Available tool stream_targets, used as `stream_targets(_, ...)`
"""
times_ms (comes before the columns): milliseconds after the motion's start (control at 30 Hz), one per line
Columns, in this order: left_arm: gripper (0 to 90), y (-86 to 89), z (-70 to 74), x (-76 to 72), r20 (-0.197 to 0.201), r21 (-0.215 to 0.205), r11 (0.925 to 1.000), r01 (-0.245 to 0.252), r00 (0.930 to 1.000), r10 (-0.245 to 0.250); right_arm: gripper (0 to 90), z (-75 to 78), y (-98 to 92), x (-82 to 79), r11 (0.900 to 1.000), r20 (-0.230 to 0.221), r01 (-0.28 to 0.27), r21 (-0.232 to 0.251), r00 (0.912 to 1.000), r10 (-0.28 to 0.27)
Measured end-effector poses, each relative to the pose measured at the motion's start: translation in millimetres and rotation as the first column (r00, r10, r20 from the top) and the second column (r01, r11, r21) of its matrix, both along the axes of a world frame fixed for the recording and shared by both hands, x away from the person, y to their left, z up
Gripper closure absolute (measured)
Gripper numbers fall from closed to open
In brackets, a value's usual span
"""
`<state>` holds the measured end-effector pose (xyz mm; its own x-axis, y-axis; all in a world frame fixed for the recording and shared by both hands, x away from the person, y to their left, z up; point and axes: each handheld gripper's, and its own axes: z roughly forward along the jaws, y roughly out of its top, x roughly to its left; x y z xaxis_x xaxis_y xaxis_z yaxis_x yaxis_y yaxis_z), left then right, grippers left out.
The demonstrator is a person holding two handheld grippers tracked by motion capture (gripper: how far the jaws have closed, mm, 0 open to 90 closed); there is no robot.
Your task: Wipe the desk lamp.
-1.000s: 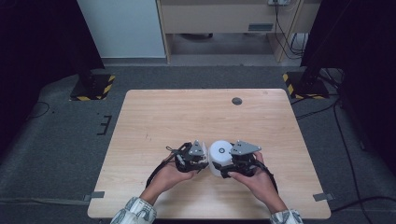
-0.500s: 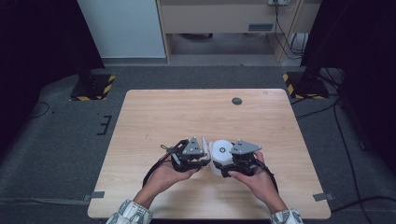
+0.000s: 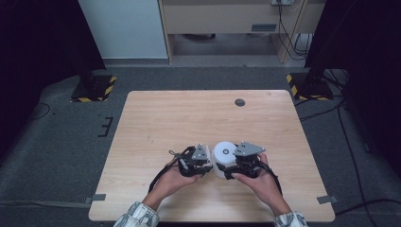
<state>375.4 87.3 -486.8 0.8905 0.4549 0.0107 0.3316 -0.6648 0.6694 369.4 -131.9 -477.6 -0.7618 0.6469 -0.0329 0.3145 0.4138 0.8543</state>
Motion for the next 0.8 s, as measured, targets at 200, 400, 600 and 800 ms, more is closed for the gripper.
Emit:
stream_targets(200,71.4,1.8,-0.6,-0.3,-0.006,-0.018,0.9998,-0.002,1.0,0.002,8.8,-0.1,-0.2,0.1,1.0,0.002,0.002,0.001,1.0,-0.002)
stream_targets(400,71.4,4.1,20.6,-7.4,0.03,-0.053,0.9986,0.012,0.9995,-0.01,8.8,-0.3,-0.4,0.1,1.0,0.003,0.002,0.002,1.0,-0.002)
stream_targets(600,71.4,3.2,27.6,-9.2,0.049,-0.054,0.9983,0.019,0.9987,-0.017,8.8,-0.5,0.0,-0.3,1.0,0.003,0.007,0.003,1.0,-0.007)
stream_targets(800,71.3,1.5,12.6,-2.6,0.023,-0.035,0.9994,0.0,0.9997,0.001,8.8,-0.6,-0.3,0.1,1.0,0.004,0.012,0.004,0.9999,-0.012)
